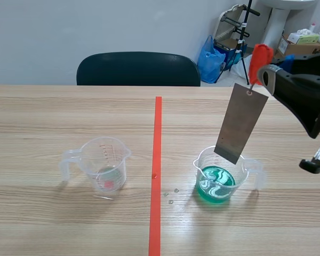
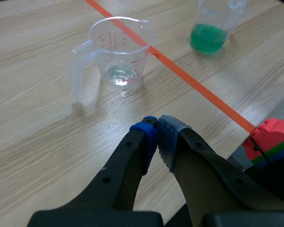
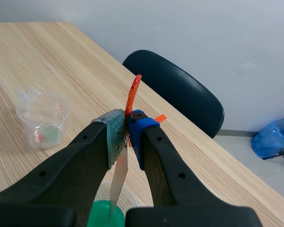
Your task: Do the redox reaction experiment
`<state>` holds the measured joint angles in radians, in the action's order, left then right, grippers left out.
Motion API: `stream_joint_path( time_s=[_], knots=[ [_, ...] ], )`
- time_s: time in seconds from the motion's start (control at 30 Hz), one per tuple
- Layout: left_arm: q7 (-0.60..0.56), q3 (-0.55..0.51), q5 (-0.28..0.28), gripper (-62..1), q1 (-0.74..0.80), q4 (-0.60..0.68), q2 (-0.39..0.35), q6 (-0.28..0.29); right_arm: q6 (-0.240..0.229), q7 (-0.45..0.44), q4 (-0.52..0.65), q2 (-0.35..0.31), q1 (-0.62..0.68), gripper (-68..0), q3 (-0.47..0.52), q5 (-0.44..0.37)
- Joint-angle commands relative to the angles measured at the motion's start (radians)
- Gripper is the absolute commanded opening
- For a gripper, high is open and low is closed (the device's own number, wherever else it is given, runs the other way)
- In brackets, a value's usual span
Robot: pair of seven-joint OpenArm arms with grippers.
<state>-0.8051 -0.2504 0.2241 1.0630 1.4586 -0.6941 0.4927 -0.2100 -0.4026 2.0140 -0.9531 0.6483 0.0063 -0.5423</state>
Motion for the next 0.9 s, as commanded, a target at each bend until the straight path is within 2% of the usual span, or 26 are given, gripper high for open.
stream_joint_path(
  time_s=[0.0, 0.2, 0.27, 0.37, 0.43, 0.57, 0.63, 0.7, 0.8, 0.87],
  knots=[
    [-0.081, -0.012, -0.032, -58.1, 0.024, -0.013, 0.05, -0.034, 0.003, -0.015, 0.016, -0.002, -0.014, -65.7, 0.008, -0.011],
    [-0.348, -0.085, -0.214, -57.7, 0.187, -0.06, 0.138, -0.192, 0.002, -0.014, 0.016, -0.002, -0.014, -65.7, 0.008, -0.011],
    [-0.402, -0.099, -0.257, -57.7, 0.229, -0.074, 0.143, -0.219, 0.002, -0.014, 0.016, -0.002, -0.014, -65.7, 0.008, -0.011],
    [-0.438, -0.116, -0.284, -57.3, 0.254, -0.092, 0.145, -0.22, 0.002, -0.012, 0.016, -0.002, -0.014, -65.7, 0.008, -0.011],
    [-0.437, -0.129, -0.299, -50.2, 0.254, -0.098, 0.145, -0.22, 0.0, -0.011, 0.016, -0.002, -0.014, -65.7, 0.008, -0.011],
    [-0.432, -0.15, -0.291, -23.1, 0.254, -0.104, 0.145, -0.218, 0.0, -0.006, 0.016, -0.002, -0.014, -65.7, 0.008, -0.011],
    [-0.433, -0.154, -0.258, -12.5, 0.254, -0.105, 0.145, -0.211, 0.0, -0.004, 0.016, -0.002, -0.014, -65.7, 0.008, -0.011],
    [-0.434, -0.154, -0.22, -7.6, 0.254, -0.105, 0.145, -0.209, -0.001, -0.004, 0.016, -0.002, -0.013, -65.7, 0.007, -0.011],
    [-0.416, -0.154, -0.216, -1.3, 0.254, -0.105, 0.145, -0.206, -0.001, -0.005, 0.016, -0.002, -0.014, -65.7, 0.006, -0.011],
    [-0.418, -0.154, -0.209, 0.7, 0.254, -0.105, 0.145, -0.206, -0.001, -0.004, 0.016, -0.002, -0.014, -65.7, 0.006, -0.011]
  ],
)
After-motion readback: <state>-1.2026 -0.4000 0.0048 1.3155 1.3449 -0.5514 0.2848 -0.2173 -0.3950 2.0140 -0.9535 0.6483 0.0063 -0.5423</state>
